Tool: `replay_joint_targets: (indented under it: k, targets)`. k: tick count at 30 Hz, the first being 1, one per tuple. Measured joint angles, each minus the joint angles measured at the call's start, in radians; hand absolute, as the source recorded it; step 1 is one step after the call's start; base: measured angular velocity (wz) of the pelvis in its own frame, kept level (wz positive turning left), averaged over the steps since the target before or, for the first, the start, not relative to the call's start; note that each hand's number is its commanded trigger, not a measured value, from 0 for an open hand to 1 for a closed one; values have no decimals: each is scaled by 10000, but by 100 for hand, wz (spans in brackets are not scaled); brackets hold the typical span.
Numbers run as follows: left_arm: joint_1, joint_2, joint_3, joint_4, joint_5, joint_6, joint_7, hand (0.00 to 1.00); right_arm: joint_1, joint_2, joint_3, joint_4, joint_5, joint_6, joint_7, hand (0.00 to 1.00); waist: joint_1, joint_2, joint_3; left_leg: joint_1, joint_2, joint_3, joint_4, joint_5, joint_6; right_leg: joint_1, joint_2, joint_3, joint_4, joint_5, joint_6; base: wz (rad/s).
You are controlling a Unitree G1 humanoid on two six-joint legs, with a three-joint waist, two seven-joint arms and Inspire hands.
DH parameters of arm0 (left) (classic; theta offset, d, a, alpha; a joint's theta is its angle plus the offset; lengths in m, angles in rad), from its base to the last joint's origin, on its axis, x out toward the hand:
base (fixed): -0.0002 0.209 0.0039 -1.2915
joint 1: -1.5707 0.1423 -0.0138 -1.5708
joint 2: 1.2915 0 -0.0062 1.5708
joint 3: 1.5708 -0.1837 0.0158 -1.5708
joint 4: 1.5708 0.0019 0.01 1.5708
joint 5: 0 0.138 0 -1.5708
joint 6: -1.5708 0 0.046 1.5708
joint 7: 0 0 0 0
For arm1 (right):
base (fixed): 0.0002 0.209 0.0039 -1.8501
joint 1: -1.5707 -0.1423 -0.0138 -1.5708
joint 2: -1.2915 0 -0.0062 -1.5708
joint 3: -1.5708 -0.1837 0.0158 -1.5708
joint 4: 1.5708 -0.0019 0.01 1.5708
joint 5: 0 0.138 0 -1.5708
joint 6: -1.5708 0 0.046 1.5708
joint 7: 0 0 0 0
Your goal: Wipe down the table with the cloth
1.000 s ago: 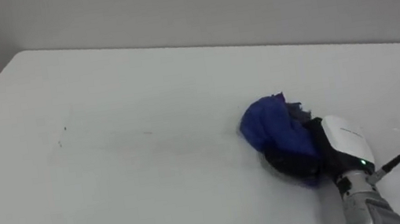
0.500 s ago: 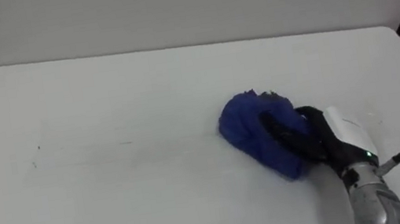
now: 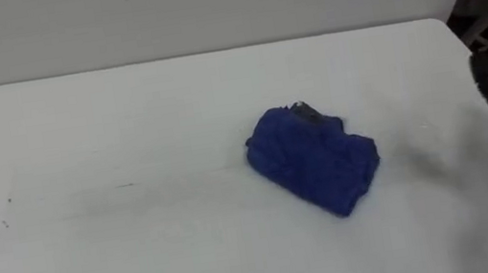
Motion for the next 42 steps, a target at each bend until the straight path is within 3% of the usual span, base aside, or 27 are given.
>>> replay_joint_targets:
  k: [8,14,17,23,27,31,35,39,42]
  targets:
    - [78,197,415,-18,11,5,15,0,0,-654,-1564,1931,2703,139,-1317,0,-412,-236,-21,-38,48,178,58,-42,-4,-181,4,16,167,0,0,-7]
    - [255,183,818,-19,26,96,-9,0,10,-697,-2775,3781,5299,230,-2088,0,-692,-271,-65,-70,73,181,62,-62,-20,-186,25,14,154,2,-4,0]
    - [323,187,938,19,8,169,-49,0,24,-936,-3111,5174,5980,238,-2388,0,-808,-268,-69,-2,74,233,35,-63,-21,-181,26,46,147,1,-3,-3]
    - [448,201,1169,8,16,249,-77,0,446,-964,-3593,7141,7977,190,-2868,0,-947,-227,-57,-17,96,429,137,-218,-14,-223,38,261,134,-9,9,-10]
    - [374,210,1175,199,-50,233,-69,0,811,-895,-3511,8899,9403,179,-2663,0,-1009,-217,-123,-8,99,471,179,-273,-2,-205,33,311,141,-20,26,-3]
    - [-40,200,855,846,-52,224,-77,0,1321,-80,-2918,10102,9471,257,-1903,0,-1009,-148,-152,-33,110,439,298,-332,-2,-162,27,286,152,-21,27,0]
    - [-317,139,314,1364,7,207,-81,0,1540,557,-1093,10807,8141,470,-1048,0,-801,62,-193,1,120,458,439,-451,-46,-109,31,340,172,-19,29,-2]
    - [-363,130,-380,1655,1,102,-22,0,1317,721,498,10813,5509,558,-448,0,-639,326,-153,28,119,380,502,-455,-36,6,26,243,165,-13,29,5]
    - [-504,88,-964,2003,-6,28,64,0,1011,720,1782,10658,3867,573,-188,0,-131,458,-92,191,120,375,441,-443,-45,123,42,252,159,-11,26,1]
